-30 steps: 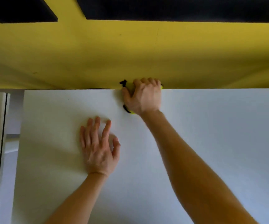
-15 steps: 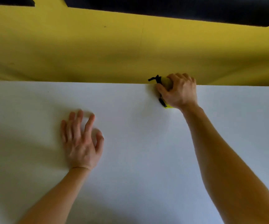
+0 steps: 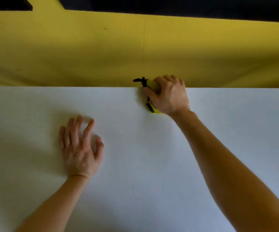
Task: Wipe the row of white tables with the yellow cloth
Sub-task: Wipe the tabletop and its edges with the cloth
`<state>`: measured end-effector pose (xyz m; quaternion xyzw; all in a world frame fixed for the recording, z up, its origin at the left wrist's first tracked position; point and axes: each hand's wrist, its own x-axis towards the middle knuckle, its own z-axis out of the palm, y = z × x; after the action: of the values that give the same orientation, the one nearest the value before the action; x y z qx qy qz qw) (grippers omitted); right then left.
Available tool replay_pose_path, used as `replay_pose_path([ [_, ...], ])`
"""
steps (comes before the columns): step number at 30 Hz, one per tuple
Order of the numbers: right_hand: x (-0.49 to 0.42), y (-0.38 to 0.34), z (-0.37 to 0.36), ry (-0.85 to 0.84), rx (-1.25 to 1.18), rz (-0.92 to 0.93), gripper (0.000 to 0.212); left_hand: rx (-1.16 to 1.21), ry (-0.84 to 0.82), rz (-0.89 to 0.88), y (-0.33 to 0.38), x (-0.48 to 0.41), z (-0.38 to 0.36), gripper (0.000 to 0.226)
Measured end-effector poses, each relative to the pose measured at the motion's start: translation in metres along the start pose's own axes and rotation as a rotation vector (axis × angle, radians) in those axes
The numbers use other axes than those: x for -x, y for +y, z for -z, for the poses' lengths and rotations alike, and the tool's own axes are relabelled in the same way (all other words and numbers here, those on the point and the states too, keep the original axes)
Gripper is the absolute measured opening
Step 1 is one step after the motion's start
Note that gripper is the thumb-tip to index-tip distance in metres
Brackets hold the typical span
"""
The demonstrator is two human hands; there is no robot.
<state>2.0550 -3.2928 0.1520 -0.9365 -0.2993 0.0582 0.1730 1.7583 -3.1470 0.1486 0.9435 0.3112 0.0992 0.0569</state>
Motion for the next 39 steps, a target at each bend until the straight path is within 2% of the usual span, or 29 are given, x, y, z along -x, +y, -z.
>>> replay_pose_path([
  [3,0.007,0.067,0.042,0.009,0.083,-0.157,0.056,0.013,0.019,0.003,-0.003,-0.002,-0.001,0.054],
  [5,0.007,0.045,0.035,0.006,0.123,-0.228,0.057,0.007,0.01,0.002,-0.003,0.0,-0.002,0.053],
  [8,-0.011,-0.063,-0.005,-0.085,0.086,-0.055,0.055,0.017,0.006,0.001,-0.004,-0.001,-0.001,0.054],
  [11,-0.031,-0.182,-0.041,-0.285,0.114,0.189,0.05,-0.001,0.006,0.01,-0.005,-0.001,-0.002,0.055],
  [13,-0.04,-0.215,-0.053,-0.363,0.103,0.271,0.05,-0.02,0.011,0.008,-0.004,0.0,-0.003,0.055],
  [15,-0.042,-0.198,-0.058,-0.352,0.057,0.278,0.051,-0.017,0.021,0.007,-0.003,-0.002,-0.004,0.054],
  [17,-0.029,-0.138,-0.048,-0.248,0.002,0.23,0.051,-0.021,0.014,0.009,-0.003,-0.001,-0.003,0.054],
  [20,-0.005,-0.013,-0.01,0.003,-0.03,0.061,0.052,-0.023,0.001,0.011,0.0,0.0,0.0,0.054],
  [23,0.009,0.067,0.033,0.039,0.052,-0.138,0.056,-0.012,-0.001,0.002,-0.001,-0.003,0.001,0.054],
  [26,0.006,0.03,0.022,0.057,0.124,-0.22,0.051,-0.007,0.008,0.008,0.0,-0.002,0.001,0.054],
  [31,-0.017,-0.167,-0.044,-0.21,0.137,0.118,0.046,-0.018,0.015,-0.007,-0.002,-0.001,-0.002,0.053],
  [33,-0.021,-0.193,-0.052,-0.277,0.113,0.177,0.049,-0.016,0.013,-0.006,0.0,-0.001,-0.002,0.054],
  [35,-0.025,-0.167,-0.045,-0.285,0.062,0.198,0.05,-0.045,0.011,-0.02,-0.001,-0.001,-0.002,0.054],
  [39,-0.004,-0.013,0.003,-0.134,-0.001,0.055,0.057,-0.161,-0.057,-0.049,0.002,0.002,0.005,0.058],
])
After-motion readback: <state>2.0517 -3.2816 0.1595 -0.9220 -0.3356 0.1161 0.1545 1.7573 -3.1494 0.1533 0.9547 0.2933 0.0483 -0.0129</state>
